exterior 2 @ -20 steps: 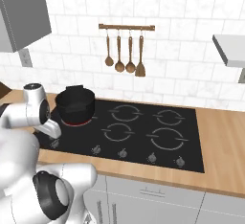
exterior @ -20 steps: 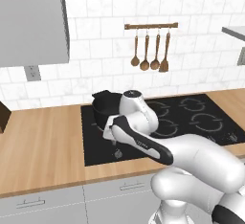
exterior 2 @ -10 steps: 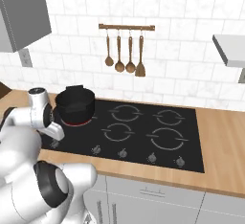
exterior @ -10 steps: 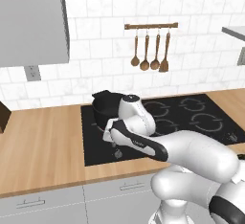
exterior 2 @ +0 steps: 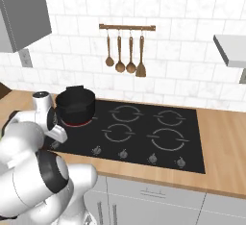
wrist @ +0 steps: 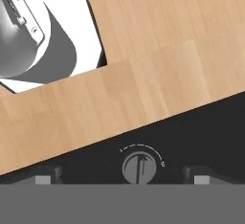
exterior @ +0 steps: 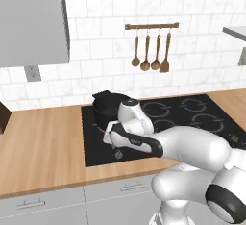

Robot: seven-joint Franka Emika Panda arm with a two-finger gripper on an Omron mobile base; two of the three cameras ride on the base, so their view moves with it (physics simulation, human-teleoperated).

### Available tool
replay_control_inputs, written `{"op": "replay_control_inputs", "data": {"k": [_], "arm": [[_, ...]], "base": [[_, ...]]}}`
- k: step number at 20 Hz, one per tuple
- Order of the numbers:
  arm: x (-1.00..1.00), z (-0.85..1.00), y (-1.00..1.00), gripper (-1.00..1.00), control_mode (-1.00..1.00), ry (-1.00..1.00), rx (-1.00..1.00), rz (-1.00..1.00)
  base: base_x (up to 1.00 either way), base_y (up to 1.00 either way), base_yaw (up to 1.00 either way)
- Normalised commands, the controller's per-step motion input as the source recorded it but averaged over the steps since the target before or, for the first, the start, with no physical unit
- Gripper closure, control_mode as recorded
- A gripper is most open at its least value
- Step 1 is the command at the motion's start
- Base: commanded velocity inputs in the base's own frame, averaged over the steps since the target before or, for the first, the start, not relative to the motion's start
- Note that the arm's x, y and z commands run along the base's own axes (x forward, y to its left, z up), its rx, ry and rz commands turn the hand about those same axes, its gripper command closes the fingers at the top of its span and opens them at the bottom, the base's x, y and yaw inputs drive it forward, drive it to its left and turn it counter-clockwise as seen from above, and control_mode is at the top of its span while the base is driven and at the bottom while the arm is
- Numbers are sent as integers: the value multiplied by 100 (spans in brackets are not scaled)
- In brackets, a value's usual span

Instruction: Turn off the front left burner of the stove.

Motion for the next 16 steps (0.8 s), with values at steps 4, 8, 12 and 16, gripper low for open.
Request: {"op": "replay_control_inputs", "data": {"k": [4, 8, 12, 16], "arm": [[5, -25, 0, -100, -100, 0, 0, 0], [3, -19, 1, -100, -100, 0, 0, 0], [3, -20, 0, -100, -100, 0, 0, 0], [1, -17, 1, -100, -100, 0, 0, 0]], "base": [[0, 0, 0], [0, 0, 0], [0, 0, 0], [0, 0, 0]]}}
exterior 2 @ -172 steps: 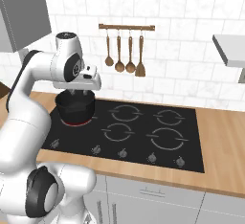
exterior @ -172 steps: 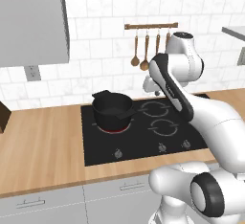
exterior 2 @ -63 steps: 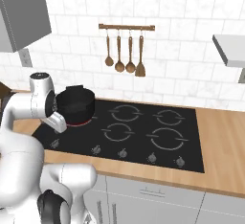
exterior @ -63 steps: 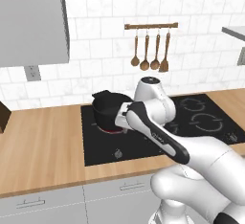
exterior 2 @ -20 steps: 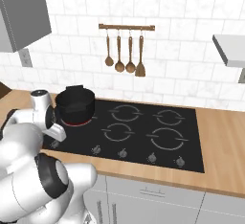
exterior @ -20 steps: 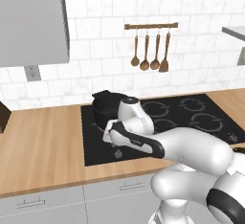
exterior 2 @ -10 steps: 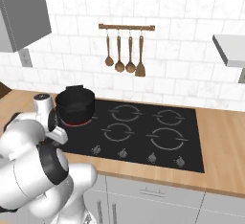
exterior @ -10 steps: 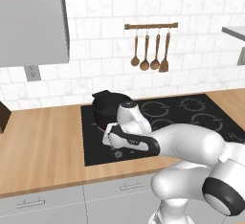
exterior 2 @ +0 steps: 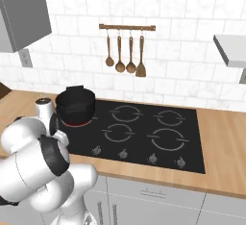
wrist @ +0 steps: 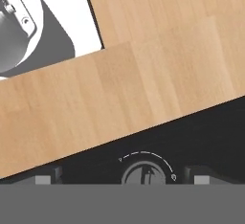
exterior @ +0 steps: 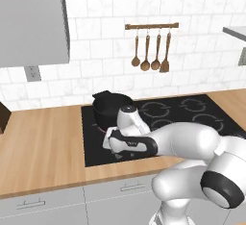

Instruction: Turn off the front left burner of the stove.

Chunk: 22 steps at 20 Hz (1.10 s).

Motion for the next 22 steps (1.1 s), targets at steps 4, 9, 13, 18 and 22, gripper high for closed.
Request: {"op": "replay_control_inputs", "data": {"k": [4, 9, 13, 18, 22], "arm": [[2, -16, 1, -100, -100, 0, 0, 0], [9, -11, 2, -100, -100, 0, 0, 0], [13, -10, 6, -100, -100, 0, 0, 0], [13, -12, 8, -100, -100, 0, 0, 0], [8, -17, 9, -100, -100, 0, 0, 0]], "base": [[0, 0, 0], [0, 0, 0], [0, 0, 0], [0, 0, 0], [0, 0, 0]]}}
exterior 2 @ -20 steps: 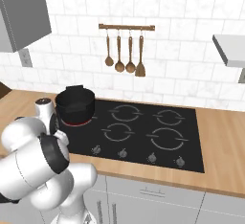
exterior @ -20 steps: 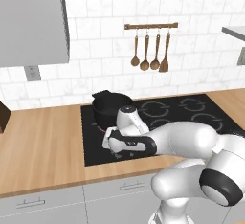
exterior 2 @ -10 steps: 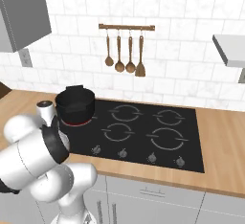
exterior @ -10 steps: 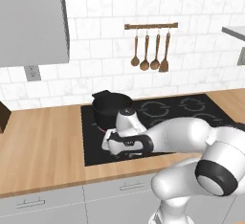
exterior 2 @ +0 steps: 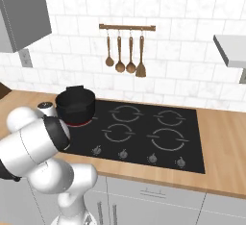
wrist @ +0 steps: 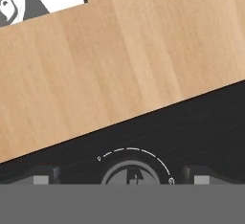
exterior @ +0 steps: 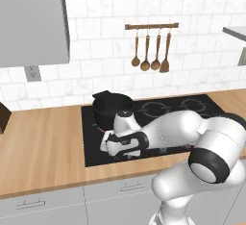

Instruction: Turn off the front left burner of the stove.

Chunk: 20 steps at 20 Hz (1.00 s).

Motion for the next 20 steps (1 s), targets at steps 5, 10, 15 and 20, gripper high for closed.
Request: {"op": "replay_control_inputs", "data": {"k": [5, 10, 15, 20], "arm": [[8, -16, 7, -100, -100, 0, 0, 0], [4, -19, 7, -100, -100, 0, 0, 0], [0, -19, 7, 100, -100, 0, 0, 0], [0, -9, 2, 100, -100, 0, 0, 0]], "base": [[0, 0, 0], [0, 0, 0], [0, 0, 0], [0, 0, 0]]}}
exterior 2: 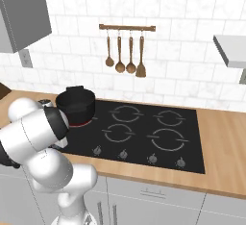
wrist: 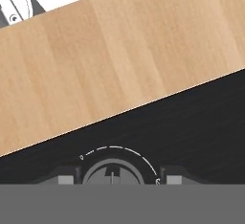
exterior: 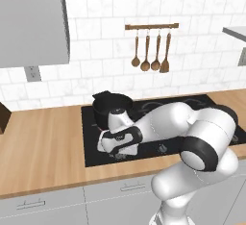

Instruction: Turn off the front left burner of the stove.

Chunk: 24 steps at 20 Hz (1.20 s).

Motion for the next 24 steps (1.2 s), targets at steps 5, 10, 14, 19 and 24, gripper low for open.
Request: {"op": "replay_control_inputs", "data": {"k": [5, 10, 14, 19, 24], "arm": [[0, -2, 0, 100, -100, 0, 0, 0], [0, 0, 0, 100, -100, 0, 0, 0], [0, 0, 0, 100, -100, 0, 0, 0], [0, 0, 0, 100, -100, 0, 0, 0], [0, 0, 0, 100, -100, 0, 0, 0]], "base": [[0, 0, 0], [0, 0, 0], [0, 0, 0], [0, 0, 0], [0, 0, 0]]}}
